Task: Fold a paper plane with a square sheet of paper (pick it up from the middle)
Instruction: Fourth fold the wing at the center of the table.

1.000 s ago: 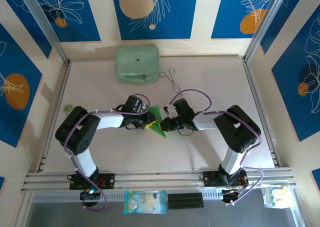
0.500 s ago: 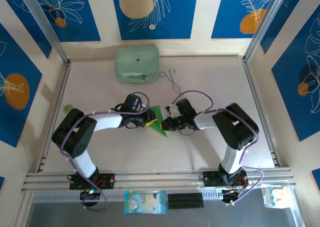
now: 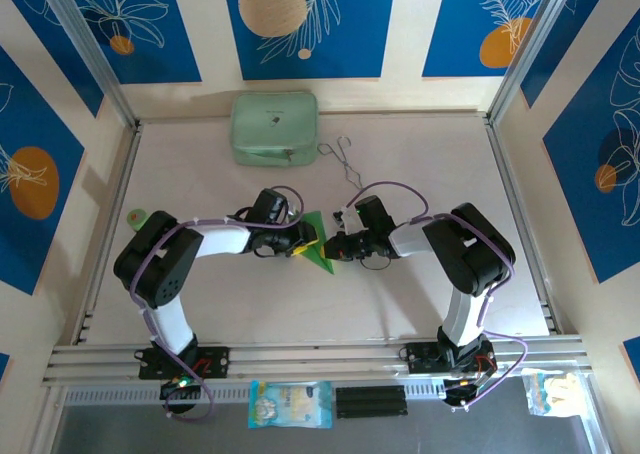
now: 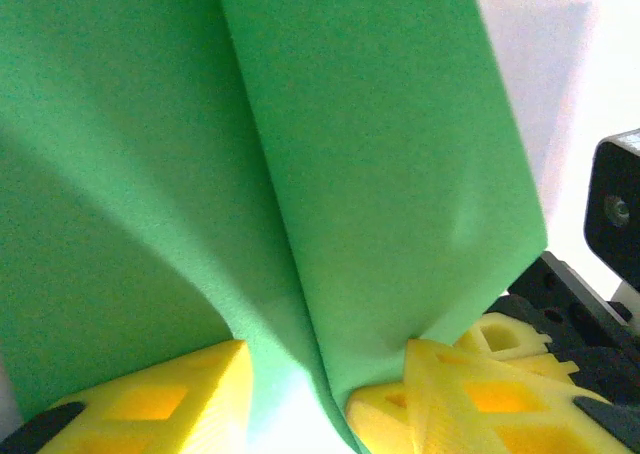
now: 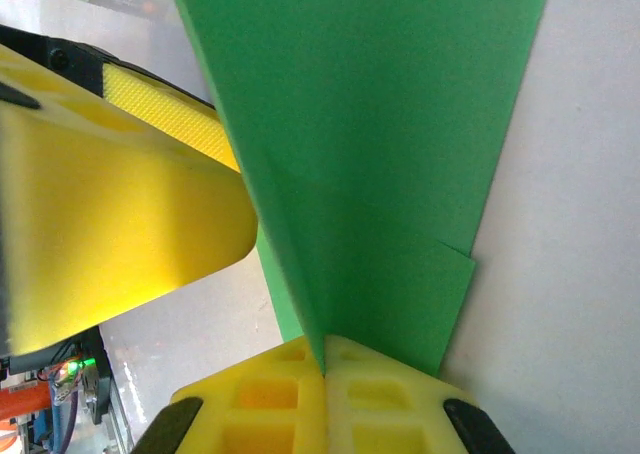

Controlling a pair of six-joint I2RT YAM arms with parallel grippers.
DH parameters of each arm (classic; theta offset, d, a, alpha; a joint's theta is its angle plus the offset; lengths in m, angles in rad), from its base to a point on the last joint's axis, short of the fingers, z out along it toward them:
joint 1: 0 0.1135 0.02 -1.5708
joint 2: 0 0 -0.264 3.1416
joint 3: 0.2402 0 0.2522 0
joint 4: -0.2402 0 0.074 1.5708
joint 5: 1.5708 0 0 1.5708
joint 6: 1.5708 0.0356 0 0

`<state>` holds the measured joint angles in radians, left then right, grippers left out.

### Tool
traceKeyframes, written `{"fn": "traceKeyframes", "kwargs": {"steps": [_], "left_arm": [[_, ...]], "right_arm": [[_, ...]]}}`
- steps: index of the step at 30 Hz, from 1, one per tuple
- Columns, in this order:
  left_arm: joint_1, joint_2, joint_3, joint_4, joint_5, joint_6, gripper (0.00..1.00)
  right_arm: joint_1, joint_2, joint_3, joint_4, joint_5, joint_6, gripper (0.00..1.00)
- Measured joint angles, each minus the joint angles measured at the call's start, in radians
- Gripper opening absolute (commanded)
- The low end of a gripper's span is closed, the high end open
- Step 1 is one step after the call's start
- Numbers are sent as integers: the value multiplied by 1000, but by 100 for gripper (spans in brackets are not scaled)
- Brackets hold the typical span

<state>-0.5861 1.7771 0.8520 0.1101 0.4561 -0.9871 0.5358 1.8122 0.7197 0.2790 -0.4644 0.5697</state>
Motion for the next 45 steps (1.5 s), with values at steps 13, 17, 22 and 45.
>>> {"fn": "traceKeyframes", "kwargs": {"steps": [13,17,22,45], "left_arm": [[-8,21,58,-104,-19,-2,51],[-13,26,77,-135,-31,-2,52],[-17,31,94,-165,-46,-2,53],[-2,-89,99,-164,-71,20,50]], "right_arm": [[-6,6,3,0,-18,8,8],[-7,6,3,-1,-19,8,10],[-10,6,5,-3,-19,10,8],[-60,62,10,46,-148,79,1]]}}
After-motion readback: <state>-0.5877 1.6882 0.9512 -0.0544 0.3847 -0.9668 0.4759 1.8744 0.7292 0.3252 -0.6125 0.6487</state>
